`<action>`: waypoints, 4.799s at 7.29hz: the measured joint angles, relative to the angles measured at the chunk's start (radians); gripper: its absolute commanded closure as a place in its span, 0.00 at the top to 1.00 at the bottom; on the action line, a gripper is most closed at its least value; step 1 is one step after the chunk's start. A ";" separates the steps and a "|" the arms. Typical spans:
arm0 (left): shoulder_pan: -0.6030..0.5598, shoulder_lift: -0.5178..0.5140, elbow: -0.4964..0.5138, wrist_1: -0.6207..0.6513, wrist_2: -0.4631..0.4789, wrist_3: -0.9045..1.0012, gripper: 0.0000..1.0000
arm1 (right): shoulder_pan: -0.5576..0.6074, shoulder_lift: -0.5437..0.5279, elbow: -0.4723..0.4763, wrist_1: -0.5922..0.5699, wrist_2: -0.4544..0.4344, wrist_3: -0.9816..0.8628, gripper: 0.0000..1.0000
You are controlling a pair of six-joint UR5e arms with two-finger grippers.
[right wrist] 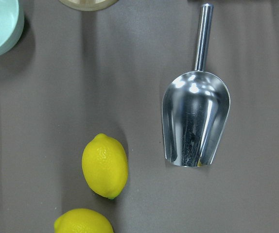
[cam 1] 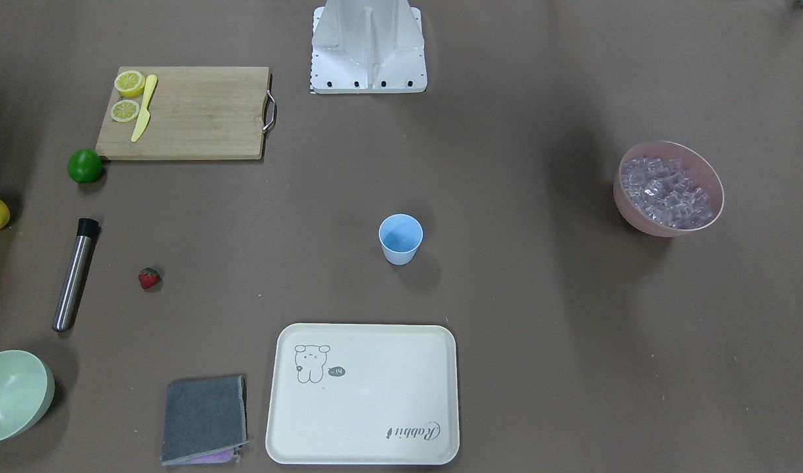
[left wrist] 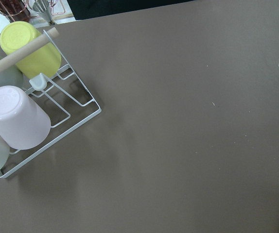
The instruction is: Mash ice and strawberries in cup
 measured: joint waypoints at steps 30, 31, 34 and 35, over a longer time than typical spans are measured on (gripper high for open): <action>0.681 0.157 -0.296 -0.241 0.291 -1.066 0.76 | -0.021 0.038 -0.037 0.001 -0.016 0.005 1.00; 0.694 0.156 -0.283 -0.259 0.293 -1.067 0.76 | -0.022 0.037 -0.037 0.001 -0.017 0.005 1.00; 0.738 0.156 -0.276 -0.271 0.314 -1.093 0.75 | -0.022 0.036 -0.038 0.001 -0.017 0.004 1.00; 0.757 0.156 -0.277 -0.272 0.328 -1.112 0.73 | -0.022 0.036 -0.038 0.001 -0.018 0.004 1.00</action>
